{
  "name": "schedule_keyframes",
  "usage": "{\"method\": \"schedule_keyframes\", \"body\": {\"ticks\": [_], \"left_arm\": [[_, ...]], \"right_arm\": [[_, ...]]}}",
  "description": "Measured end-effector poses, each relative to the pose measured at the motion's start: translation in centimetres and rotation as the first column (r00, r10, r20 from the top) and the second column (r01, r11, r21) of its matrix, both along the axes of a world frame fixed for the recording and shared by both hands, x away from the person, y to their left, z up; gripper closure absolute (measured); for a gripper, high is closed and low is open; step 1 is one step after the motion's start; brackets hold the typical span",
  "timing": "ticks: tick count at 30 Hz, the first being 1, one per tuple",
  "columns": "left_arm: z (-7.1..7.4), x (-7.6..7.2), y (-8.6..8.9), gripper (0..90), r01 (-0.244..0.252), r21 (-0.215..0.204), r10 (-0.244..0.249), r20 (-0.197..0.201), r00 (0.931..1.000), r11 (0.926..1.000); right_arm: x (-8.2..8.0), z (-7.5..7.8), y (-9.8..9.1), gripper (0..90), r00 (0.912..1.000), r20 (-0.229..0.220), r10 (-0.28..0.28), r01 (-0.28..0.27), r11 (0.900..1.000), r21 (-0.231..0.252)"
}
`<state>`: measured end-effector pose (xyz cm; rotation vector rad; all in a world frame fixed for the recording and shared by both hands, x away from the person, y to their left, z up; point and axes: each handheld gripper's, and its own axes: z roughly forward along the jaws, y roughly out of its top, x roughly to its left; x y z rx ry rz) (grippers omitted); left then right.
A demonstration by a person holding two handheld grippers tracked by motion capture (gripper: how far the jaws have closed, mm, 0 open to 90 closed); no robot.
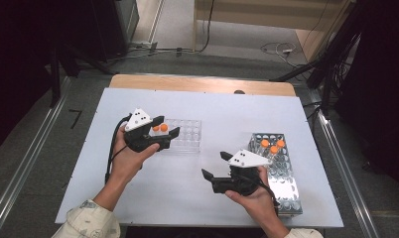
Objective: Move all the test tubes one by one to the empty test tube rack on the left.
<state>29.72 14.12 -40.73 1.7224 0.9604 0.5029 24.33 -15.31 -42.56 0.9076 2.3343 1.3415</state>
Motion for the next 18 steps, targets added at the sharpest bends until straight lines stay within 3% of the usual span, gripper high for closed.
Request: {"method": "schedule_keyframes", "body": {"ticks": [18], "left_arm": [[0.1, -0.4, -0.4, 27.9, 0.01, 0.007, -0.01, 0.003, 0.9999, 0.9999]], "right_arm": [[-0.3, 1.3, -3.5, 17.4, 0.9965, 0.035, -0.076, 0.074, 0.9967, 0.032]]}}
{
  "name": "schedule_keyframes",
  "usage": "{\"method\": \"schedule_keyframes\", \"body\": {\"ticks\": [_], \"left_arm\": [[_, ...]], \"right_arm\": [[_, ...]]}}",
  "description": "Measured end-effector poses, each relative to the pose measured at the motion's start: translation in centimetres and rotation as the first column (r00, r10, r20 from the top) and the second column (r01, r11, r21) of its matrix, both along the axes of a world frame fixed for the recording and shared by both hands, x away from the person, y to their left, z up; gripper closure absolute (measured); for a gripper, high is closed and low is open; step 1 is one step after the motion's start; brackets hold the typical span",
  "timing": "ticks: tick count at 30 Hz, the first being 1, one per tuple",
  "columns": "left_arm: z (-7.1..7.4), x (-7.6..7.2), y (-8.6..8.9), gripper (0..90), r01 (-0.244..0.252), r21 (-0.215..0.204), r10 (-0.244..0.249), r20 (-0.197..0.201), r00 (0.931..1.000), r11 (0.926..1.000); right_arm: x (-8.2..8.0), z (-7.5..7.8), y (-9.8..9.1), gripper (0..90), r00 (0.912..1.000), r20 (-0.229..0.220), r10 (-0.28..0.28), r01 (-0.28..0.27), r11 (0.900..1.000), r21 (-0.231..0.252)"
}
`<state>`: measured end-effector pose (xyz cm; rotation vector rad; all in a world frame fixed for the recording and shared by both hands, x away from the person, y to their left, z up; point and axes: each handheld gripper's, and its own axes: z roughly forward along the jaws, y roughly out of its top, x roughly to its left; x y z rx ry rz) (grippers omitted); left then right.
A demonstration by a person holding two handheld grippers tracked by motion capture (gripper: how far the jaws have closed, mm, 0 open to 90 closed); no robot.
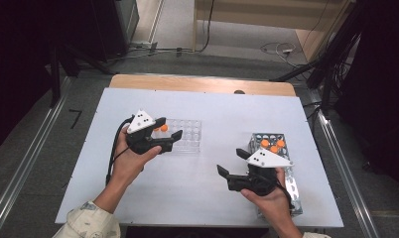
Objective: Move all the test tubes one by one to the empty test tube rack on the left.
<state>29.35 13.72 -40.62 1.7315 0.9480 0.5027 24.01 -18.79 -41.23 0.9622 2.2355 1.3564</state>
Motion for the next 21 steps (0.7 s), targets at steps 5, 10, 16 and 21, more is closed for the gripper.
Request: {"method": "schedule_keyframes", "body": {"ticks": [5, 10, 16, 21], "left_arm": [[0.0, 0.0, 0.0, 26.4, -0.002, -0.004, 0.002, 0.0, 1.0, 1.0], [0.0, 0.0, -0.1, 23.6, -0.004, -0.01, 0.004, 0.005, 1.0, 0.9999], [-0.1, 0.0, -0.1, 21.6, -0.003, -0.005, 0.003, -0.004, 1.0, 1.0], [-0.1, 0.0, -0.1, 21.2, -0.002, 0.001, 0.002, -0.005, 1.0, 1.0]], "right_arm": [[0.0, 0.2, -1.2, 17.4, 0.9997, 0.004, -0.026, 0.026, 0.9997, 0.006], [-0.1, 0.4, -2.4, 17.4, 0.9983, 0.012, -0.057, 0.057, 0.9983, 0.009], [-0.1, 0.5, -3.8, 17.4, 0.9953, 0.015, -0.096, 0.095, 0.9953, 0.019], [-0.2, 0.7, -4.9, 17.4, 0.9927, 0.021, -0.119, 0.119, 0.9926, 0.026]]}}
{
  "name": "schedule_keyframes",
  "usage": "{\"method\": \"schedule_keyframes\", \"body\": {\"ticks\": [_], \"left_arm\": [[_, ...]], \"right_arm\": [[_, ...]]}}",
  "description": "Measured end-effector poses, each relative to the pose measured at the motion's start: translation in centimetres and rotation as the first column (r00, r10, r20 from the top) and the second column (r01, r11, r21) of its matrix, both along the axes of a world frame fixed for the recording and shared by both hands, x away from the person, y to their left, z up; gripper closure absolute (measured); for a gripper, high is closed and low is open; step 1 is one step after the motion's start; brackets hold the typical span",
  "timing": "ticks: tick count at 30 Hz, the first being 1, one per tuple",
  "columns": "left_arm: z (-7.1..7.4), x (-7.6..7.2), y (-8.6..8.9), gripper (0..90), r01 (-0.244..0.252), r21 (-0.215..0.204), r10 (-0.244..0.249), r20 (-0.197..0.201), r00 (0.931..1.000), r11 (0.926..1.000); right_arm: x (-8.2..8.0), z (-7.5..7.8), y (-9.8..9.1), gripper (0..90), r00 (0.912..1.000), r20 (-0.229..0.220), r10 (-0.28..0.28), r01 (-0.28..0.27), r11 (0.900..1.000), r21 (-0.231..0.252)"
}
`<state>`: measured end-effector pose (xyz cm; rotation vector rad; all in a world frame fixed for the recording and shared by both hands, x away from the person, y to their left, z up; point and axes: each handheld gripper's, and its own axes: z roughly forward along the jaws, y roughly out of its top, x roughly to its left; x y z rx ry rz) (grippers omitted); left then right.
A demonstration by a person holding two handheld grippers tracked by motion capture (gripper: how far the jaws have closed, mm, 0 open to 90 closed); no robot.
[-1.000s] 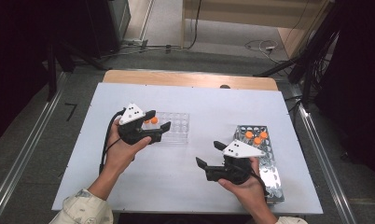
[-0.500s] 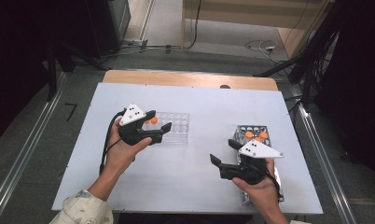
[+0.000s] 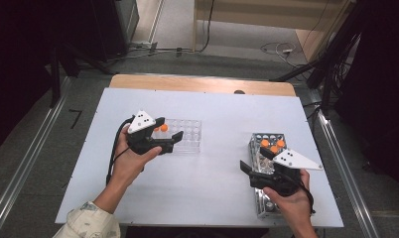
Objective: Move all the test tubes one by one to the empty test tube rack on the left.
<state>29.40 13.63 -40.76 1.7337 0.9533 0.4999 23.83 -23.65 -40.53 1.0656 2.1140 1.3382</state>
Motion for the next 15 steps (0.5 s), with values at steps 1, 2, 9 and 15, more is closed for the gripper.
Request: {"method": "schedule_keyframes", "body": {"ticks": [1, 2, 9, 15], "left_arm": [[0.0, 0.0, 0.0, 21.2, 0.002, 0.0, -0.002, -0.001, 1.0, 1.0], [0.0, 0.0, 0.0, 21.2, 0.0, 0.001, 0.0, -0.001, 1.0, 1.0], [0.0, 0.0, 0.0, 21.2, 0.0, 0.002, 0.0, 0.002, 1.0, 1.0], [0.0, -0.1, 0.0, 21.2, -0.002, 0.003, 0.002, 0.005, 1.0, 1.0]], "right_arm": [[0.0, 0.0, -0.2, 17.4, 1.0, 0.002, -0.005, 0.005, 1.0, 0.001], [-0.1, 0.1, -0.3, 17.4, 1.0, 0.003, -0.008, 0.008, 1.0, 0.002], [-0.4, 0.4, -1.5, 17.7, 0.9994, 0.012, -0.033, 0.033, 0.9994, 0.01], [-0.5, 0.4, -2.4, 17.9, 0.9981, 0.019, -0.06, 0.059, 0.9982, 0.006]]}}
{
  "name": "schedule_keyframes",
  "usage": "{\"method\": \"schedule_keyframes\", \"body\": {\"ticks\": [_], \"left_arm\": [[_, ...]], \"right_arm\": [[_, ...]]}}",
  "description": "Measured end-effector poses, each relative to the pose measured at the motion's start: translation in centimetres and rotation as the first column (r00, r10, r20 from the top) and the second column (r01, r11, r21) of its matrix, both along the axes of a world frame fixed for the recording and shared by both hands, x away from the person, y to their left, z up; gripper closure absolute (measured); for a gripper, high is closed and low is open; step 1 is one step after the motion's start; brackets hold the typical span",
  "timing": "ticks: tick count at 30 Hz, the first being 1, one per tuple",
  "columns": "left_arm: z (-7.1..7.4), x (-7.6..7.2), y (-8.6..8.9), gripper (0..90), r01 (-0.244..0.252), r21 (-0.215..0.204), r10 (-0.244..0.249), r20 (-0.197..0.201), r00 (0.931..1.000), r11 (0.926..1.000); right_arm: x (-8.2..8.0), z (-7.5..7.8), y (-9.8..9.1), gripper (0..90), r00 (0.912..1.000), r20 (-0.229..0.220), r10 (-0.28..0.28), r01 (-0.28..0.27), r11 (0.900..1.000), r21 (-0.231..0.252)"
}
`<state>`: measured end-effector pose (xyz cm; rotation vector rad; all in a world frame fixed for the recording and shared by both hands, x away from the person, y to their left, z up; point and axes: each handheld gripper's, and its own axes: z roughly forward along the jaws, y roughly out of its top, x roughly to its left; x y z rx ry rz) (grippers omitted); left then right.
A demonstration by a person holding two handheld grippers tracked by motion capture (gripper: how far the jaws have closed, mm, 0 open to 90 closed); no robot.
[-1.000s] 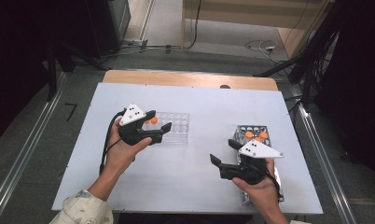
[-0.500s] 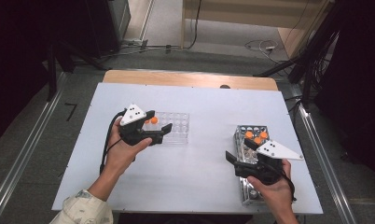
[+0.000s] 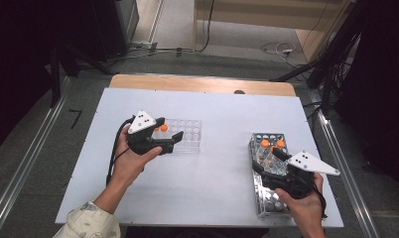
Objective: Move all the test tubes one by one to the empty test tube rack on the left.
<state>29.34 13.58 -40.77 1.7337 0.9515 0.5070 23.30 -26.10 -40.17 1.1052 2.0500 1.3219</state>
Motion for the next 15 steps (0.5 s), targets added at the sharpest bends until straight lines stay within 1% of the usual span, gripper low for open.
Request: {"method": "schedule_keyframes", "body": {"ticks": [5, 9, 12, 15], "left_arm": [[0.0, 0.0, 0.0, 21.2, 0.005, -0.001, -0.005, -0.001, 1.0, 1.0], [-0.1, 0.0, -0.1, 21.2, 0.005, 0.004, -0.005, -0.001, 1.0, 1.0], [-0.1, 0.0, -0.1, 21.2, 0.006, 0.005, -0.006, -0.002, 1.0, 1.0], [-0.1, 0.0, -0.1, 21.2, 0.005, 0.005, -0.005, -0.003, 1.0, 1.0]], "right_arm": [[0.2, -0.2, -0.7, 18.5, 0.9996, -0.003, -0.026, 0.026, 0.9997, -0.001], [0.5, -0.7, -1.2, 19.9, 0.9986, -0.002, -0.052, 0.052, 0.9985, -0.016], [0.9, -1.2, -1.6, 21.1, 0.9977, 0.003, -0.068, 0.068, 0.997, -0.036], [1.3, -1.7, -2.1, 22.3, 0.9976, 0.005, -0.07, 0.07, 0.9963, -0.05]]}}
